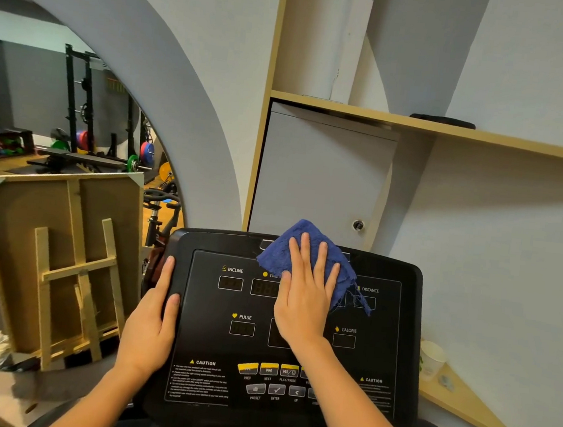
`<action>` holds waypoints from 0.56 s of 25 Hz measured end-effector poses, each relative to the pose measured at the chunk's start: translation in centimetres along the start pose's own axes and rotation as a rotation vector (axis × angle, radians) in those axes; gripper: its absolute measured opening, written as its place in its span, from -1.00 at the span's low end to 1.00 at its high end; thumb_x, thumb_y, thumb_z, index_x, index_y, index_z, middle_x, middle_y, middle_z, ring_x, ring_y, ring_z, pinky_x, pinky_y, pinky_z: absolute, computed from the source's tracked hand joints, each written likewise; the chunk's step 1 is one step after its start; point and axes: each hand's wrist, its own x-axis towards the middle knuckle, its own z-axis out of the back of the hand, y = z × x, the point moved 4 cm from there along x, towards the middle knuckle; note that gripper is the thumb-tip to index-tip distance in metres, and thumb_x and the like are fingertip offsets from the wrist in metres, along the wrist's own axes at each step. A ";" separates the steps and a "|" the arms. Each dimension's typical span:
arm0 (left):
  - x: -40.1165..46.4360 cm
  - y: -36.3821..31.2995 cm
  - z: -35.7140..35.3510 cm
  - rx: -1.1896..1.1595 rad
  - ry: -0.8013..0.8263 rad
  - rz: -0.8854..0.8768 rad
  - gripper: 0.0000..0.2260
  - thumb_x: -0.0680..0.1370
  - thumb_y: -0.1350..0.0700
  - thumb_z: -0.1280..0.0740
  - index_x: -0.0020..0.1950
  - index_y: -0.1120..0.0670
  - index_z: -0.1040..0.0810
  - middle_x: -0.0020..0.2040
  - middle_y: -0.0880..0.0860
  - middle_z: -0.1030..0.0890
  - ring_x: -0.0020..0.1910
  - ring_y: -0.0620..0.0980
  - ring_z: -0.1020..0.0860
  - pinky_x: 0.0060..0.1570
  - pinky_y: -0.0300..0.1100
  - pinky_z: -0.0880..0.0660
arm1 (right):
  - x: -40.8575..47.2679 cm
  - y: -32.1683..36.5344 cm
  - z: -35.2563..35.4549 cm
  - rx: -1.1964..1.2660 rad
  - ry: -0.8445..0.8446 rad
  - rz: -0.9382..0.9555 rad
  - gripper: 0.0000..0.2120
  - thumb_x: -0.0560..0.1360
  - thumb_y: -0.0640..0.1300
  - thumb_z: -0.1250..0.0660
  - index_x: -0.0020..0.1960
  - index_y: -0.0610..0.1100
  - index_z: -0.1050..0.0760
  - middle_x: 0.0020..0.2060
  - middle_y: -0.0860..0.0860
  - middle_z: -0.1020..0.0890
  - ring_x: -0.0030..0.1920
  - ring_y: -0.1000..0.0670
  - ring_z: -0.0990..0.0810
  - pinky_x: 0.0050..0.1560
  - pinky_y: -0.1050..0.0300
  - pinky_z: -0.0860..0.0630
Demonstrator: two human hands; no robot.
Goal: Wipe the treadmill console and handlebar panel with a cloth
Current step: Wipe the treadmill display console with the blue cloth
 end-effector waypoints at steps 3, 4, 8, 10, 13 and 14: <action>0.1 0.1 -0.1 -0.014 0.008 0.006 -0.47 0.62 -0.21 0.03 0.58 -0.30 0.12 0.33 0.05 -0.53 0.10 -0.18 -0.45 0.10 -0.03 -0.48 | 0.2 1.5 -0.4 -0.011 0.025 0.048 -0.44 0.63 0.09 0.11 0.61 0.02 0.01 0.61 0.02 0.02 0.59 -0.13 0.16 0.52 -0.27 0.11; 0.0 0.2 -0.1 -0.021 0.007 0.008 -0.47 0.62 -0.21 0.03 0.58 -0.31 0.12 0.33 0.03 -0.53 0.10 -0.18 -0.46 0.11 -0.04 -0.48 | 0.3 2.2 -0.5 -0.019 0.030 0.065 -0.43 0.63 0.09 0.11 0.61 0.02 0.02 0.61 0.02 0.02 0.59 -0.13 0.16 0.51 -0.28 0.10; 0.1 0.2 0.0 -0.038 -0.002 0.001 -0.47 0.62 -0.25 0.03 0.58 -0.30 0.09 0.26 -0.07 -0.52 0.05 -0.28 -0.46 0.08 -0.09 -0.49 | 0.5 4.8 -1.3 -0.021 0.056 0.137 -0.42 0.63 0.07 0.00 0.61 0.02 0.03 0.61 0.01 0.02 0.59 -0.15 0.16 0.51 -0.31 0.08; 0.1 0.0 0.1 -0.074 0.008 0.000 -0.46 0.61 -0.28 0.05 0.58 -0.30 0.08 0.23 -0.14 -0.48 0.05 -0.36 -0.45 0.10 -0.14 -0.47 | 0.6 5.8 -1.5 -0.019 0.061 0.164 -0.40 0.62 0.05 -0.05 0.61 0.01 0.03 0.61 0.01 0.03 0.59 -0.16 0.16 0.51 -0.31 0.08; 0.2 0.5 0.6 -0.143 0.065 0.008 -0.49 0.62 -0.26 0.05 0.57 -0.32 0.07 0.36 -0.08 -0.49 0.22 -0.25 -0.49 0.26 -0.01 -0.48 | 0.7 7.8 -1.7 -0.005 0.059 0.224 -0.38 0.61 0.03 -0.09 0.61 0.00 0.03 0.61 0.00 0.02 0.59 -0.16 0.15 0.51 -0.31 0.08; 0.1 0.7 0.9 -0.167 0.083 0.001 -0.50 0.63 -0.24 0.04 0.57 -0.31 0.05 0.42 -0.07 -0.45 0.31 -0.18 -0.47 0.32 0.04 -0.45 | 0.8 8.6 -1.7 0.005 0.069 0.258 -0.37 0.61 0.02 -0.13 0.61 0.00 0.03 0.61 0.00 0.01 0.59 -0.16 0.15 0.51 -0.31 0.08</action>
